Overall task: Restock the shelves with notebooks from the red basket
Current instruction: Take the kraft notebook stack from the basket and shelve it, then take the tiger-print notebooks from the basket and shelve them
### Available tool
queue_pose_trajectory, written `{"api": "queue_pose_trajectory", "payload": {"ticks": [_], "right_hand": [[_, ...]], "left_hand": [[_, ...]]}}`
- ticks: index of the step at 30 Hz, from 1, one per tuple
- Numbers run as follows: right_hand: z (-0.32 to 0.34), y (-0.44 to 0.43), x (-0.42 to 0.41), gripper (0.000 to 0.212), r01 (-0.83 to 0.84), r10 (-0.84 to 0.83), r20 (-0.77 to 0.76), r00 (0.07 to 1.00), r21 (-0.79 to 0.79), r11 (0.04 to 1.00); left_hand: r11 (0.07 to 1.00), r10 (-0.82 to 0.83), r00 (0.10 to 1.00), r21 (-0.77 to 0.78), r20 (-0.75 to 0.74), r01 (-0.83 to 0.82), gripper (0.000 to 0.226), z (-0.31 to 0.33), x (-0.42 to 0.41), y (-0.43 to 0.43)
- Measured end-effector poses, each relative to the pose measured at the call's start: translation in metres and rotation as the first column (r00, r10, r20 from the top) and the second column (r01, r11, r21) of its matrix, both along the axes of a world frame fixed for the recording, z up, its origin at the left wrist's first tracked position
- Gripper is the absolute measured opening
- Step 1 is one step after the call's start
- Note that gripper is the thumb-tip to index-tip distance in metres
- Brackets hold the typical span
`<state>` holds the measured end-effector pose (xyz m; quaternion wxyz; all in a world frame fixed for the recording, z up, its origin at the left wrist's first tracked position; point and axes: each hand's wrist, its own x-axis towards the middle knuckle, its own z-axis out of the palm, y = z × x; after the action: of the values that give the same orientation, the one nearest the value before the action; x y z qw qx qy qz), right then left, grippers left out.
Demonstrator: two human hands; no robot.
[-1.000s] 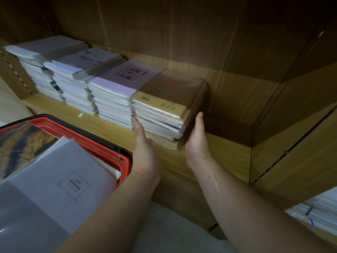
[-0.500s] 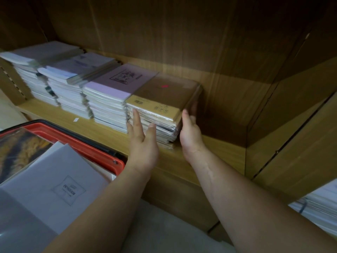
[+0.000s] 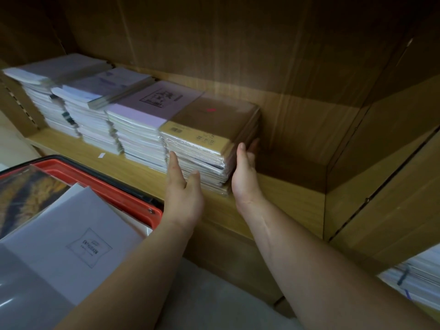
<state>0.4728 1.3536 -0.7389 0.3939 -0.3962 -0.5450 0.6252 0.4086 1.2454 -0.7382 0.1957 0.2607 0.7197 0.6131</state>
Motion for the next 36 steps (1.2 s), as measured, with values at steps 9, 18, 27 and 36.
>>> {"api": "queue_pose_trajectory", "payload": {"ticks": [9,18,27,36], "right_hand": [[-0.017,-0.004,-0.014,0.076,-0.071,0.06,-0.082,0.995,-0.141,0.987],[-0.007,-0.011,-0.002,0.085,-0.017,0.0,-0.129,0.992,-0.132,0.991],[0.028,-0.128,-0.009,0.081,-0.024,0.004,0.037,0.999,0.555,0.831],[0.079,-0.16,-0.124,0.051,-0.719,0.514,0.511,0.689,0.394,0.573]], "left_hand": [[0.999,0.014,0.989,0.043,0.15,-0.02,0.062,0.011,-0.016,0.004],[0.988,-0.04,0.994,-0.143,0.098,0.053,0.065,0.029,-0.011,-0.011],[0.968,-0.015,0.904,-0.234,-0.427,-0.095,0.049,0.079,-0.044,-0.095],[0.799,0.065,0.867,-0.495,-0.494,-0.342,0.044,0.122,-0.153,-0.206]]}}
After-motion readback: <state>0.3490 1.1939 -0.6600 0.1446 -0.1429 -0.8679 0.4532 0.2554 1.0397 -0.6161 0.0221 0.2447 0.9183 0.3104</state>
